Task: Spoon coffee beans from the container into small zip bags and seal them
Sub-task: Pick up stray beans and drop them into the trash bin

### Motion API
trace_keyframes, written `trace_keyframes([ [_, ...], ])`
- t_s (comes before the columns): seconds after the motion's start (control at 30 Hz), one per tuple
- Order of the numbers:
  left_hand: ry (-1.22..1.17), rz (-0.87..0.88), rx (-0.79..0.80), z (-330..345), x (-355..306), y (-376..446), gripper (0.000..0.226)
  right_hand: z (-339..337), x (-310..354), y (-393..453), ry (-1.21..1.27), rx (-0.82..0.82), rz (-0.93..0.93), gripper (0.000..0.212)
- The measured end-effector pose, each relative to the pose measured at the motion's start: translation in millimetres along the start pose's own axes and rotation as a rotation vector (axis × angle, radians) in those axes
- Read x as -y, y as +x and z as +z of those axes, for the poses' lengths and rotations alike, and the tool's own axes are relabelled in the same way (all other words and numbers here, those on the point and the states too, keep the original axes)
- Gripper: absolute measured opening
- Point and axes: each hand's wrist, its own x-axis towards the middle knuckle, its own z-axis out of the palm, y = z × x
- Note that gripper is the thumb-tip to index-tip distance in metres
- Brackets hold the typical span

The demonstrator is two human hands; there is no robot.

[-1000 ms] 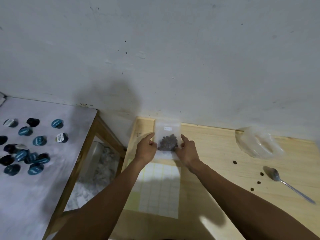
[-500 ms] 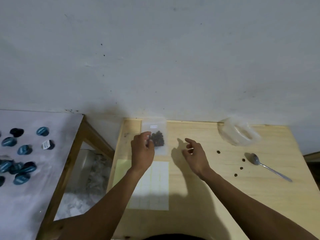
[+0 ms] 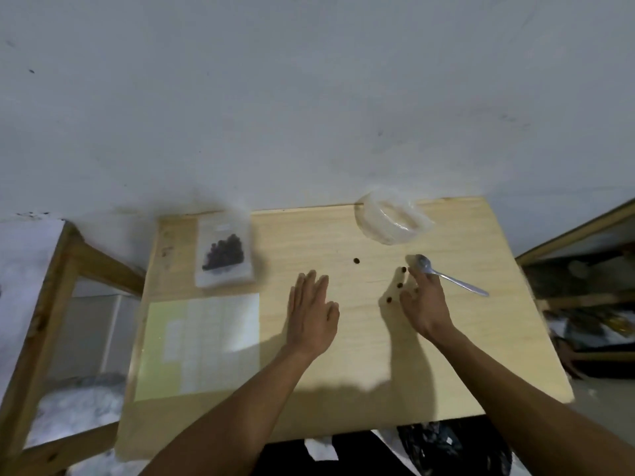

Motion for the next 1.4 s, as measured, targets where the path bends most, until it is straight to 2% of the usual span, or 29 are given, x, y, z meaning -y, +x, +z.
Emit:
trace_keyframes([
  [0.1, 0.114, 0.012, -0.011, 14.5, 5.1, -6.4, 0.064, 1.5, -3.1, 15.4, -0.156, 0.091, -0.042, 0.056],
  [0.2, 0.198, -0.018, -0.056, 17.7, 0.6, -8.1, 0.062, 4.9, -0.3, 20.1, -0.233, 0.122, -0.112, 0.046],
  [0.27, 0.237, -0.044, -0.087, 19.3, -4.6, -9.9, 0.062, 4.8, 0.9, 17.8, -0.175, 0.115, -0.146, 0.03],
  [0.37, 0.268, -0.075, -0.097, 21.8, -7.9, -8.7, 0.061, -0.3, 0.2, 10.8, -0.103, 0.151, -0.225, 0.025],
  [0.43, 0.287, -0.08, -0.103, 21.5, -8.7, -8.2, 0.061, -0.8, -4.2, 4.5, -0.092, 0.214, -0.299, 0.024],
  [0.63, 0.329, -0.084, -0.121, 20.7, -11.4, -8.2, 0.059, 12.9, -7.0, 4.5, -0.019, 0.226, -0.249, 0.029],
  [0.73, 0.336, -0.087, -0.13, 20.5, -11.1, -7.8, 0.059, 13.5, 0.1, 8.4, 0.107, 0.251, -0.299, 0.036],
  [0.83, 0.328, -0.083, -0.149, 20.6, -12.3, -8.2, 0.058, 11.9, 10.4, 19.7, 0.219, 0.188, -0.295, 0.034],
  [0.9, 0.316, -0.076, -0.168, 21.3, -11.6, -8.8, 0.058, 8.5, 22.1, 30.9, 0.152, 0.185, -0.328, 0.036],
  [1.03, 0.291, -0.055, -0.214, 23.2, -11.0, -8.4, 0.057, 18.8, 36.3, 55.8, -0.163, 0.274, -0.513, 0.048],
  [1.13, 0.276, -0.047, -0.229, 23.5, -10.1, -9.4, 0.056, 33.1, 34.6, 61.6, -0.353, 0.286, -0.615, 0.047],
  [1.27, 0.278, -0.053, -0.218, 23.0, -10.3, -8.7, 0.057, 27.6, 17.2, 53.6, -0.159, 0.337, -0.707, 0.032],
  [1.4, 0.278, -0.069, -0.183, 22.0, -9.9, -8.8, 0.058, 7.5, -2.3, 43.0, -0.039, 0.386, -0.724, 0.034],
])
